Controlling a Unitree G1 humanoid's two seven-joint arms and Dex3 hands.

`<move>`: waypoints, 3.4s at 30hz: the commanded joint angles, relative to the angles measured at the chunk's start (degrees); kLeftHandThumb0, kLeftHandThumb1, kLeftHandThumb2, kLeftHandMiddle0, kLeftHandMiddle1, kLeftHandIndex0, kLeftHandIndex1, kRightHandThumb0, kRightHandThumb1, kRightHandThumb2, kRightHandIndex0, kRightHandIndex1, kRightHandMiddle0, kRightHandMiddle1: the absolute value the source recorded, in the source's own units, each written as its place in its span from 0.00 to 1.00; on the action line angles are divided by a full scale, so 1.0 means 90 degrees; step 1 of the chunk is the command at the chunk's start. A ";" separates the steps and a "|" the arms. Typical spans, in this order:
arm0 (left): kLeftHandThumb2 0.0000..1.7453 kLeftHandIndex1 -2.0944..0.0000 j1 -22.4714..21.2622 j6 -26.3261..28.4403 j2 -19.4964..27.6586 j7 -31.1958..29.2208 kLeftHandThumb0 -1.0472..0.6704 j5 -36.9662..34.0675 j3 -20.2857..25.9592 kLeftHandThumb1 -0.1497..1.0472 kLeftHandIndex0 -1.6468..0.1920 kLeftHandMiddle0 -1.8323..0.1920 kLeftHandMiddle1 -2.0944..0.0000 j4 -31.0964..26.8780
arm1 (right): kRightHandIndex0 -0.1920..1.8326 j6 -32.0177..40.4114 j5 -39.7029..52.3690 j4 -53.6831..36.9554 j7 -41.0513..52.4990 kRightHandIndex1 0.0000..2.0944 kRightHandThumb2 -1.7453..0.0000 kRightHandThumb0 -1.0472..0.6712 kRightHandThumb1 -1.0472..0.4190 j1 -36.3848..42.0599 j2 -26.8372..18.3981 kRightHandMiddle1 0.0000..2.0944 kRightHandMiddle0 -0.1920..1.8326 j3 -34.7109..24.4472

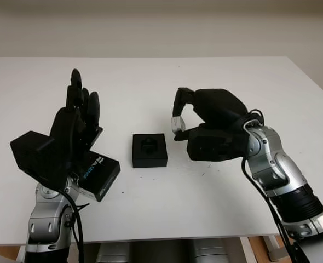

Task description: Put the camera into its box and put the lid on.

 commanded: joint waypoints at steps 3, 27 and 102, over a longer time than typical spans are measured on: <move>0.34 1.00 0.0040 0.0008 -0.0073 0.0071 0.19 0.0013 -0.0031 1.00 1.00 1.00 1.00 -0.0169 | 0.36 0.0000 0.0104 0.0024 0.0250 0.04 0.97 0.36 0.03 -0.0396 0.0045 0.76 0.28 0.0022; 0.32 1.00 0.0137 0.0146 -0.0262 0.0331 0.17 0.0097 -0.0163 1.00 1.00 1.00 1.00 -0.0335 | 0.36 -0.0411 0.0229 0.0869 0.0477 0.03 0.97 0.37 0.04 -0.0900 0.0374 0.75 0.28 0.0380; 0.30 1.00 0.0080 0.0020 -0.0575 0.0523 0.17 0.0289 -0.0272 1.00 1.00 1.00 1.00 -0.0336 | 0.34 0.0610 -0.0372 0.0616 0.0020 0.21 0.97 0.38 0.03 -0.0087 0.0882 0.91 0.26 0.0982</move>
